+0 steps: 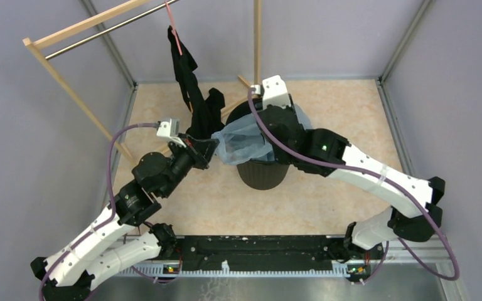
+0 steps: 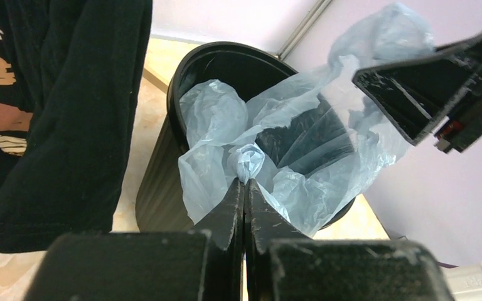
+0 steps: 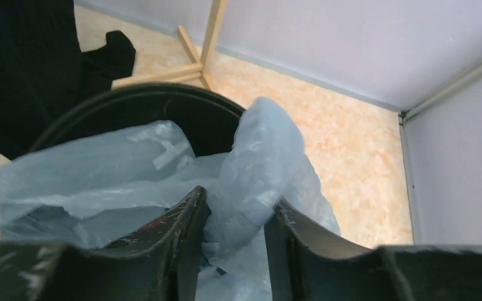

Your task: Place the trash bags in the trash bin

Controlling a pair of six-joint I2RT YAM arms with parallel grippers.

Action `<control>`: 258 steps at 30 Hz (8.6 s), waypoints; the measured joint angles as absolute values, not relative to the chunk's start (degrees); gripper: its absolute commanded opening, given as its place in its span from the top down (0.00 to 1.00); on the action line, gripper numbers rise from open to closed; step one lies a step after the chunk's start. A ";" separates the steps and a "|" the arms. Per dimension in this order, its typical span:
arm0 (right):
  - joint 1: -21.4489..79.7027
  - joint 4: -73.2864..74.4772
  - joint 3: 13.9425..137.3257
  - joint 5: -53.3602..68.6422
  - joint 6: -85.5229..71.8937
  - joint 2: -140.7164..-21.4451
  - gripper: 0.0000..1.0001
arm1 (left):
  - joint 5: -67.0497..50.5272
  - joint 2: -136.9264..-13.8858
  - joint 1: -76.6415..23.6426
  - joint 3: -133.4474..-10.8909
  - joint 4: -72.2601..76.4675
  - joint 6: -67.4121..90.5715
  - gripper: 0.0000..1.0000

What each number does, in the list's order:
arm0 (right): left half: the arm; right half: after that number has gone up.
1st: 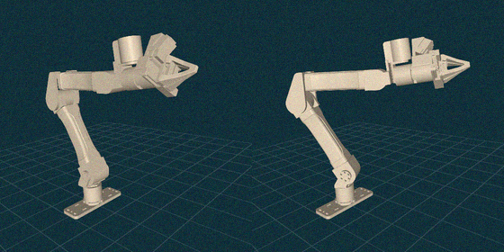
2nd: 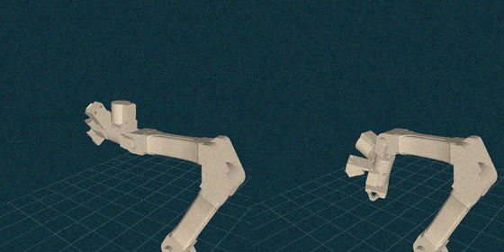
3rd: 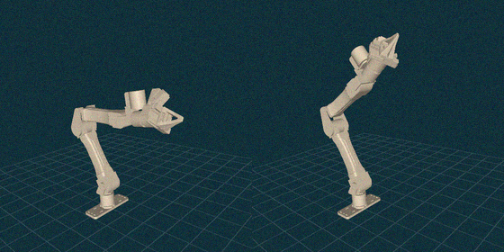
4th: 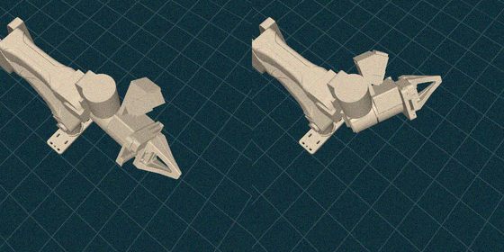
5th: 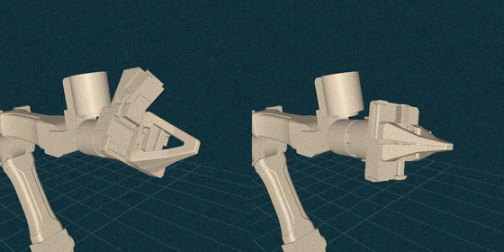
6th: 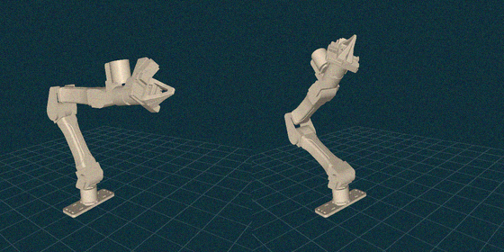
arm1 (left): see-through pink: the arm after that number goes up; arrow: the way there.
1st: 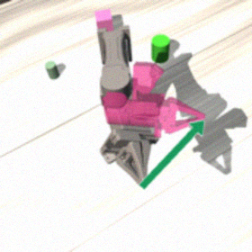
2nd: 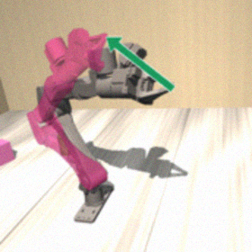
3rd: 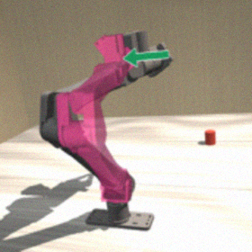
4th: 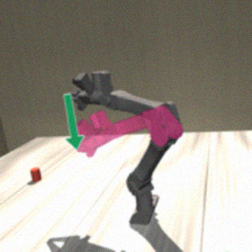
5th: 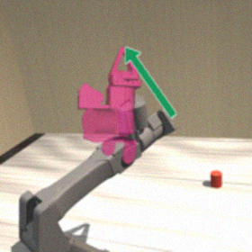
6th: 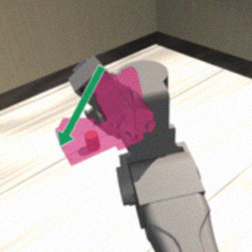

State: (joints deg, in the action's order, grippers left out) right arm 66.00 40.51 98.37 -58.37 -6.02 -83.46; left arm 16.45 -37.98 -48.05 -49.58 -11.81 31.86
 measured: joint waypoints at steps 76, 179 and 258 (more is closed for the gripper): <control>19.20 30.26 57.71 -0.71 -14.72 -54.65 0.03 | 16.21 -46.24 -48.05 -36.84 -16.08 37.36 0.96; 15.14 -12.34 69.45 33.32 -16.73 -89.43 0.77 | 12.34 -53.06 -48.07 -39.48 -9.76 42.02 1.00; 12.84 27.46 61.41 22.74 -14.83 -50.13 0.20 | 22.59 -79.79 -49.93 -85.60 -31.92 11.84 0.85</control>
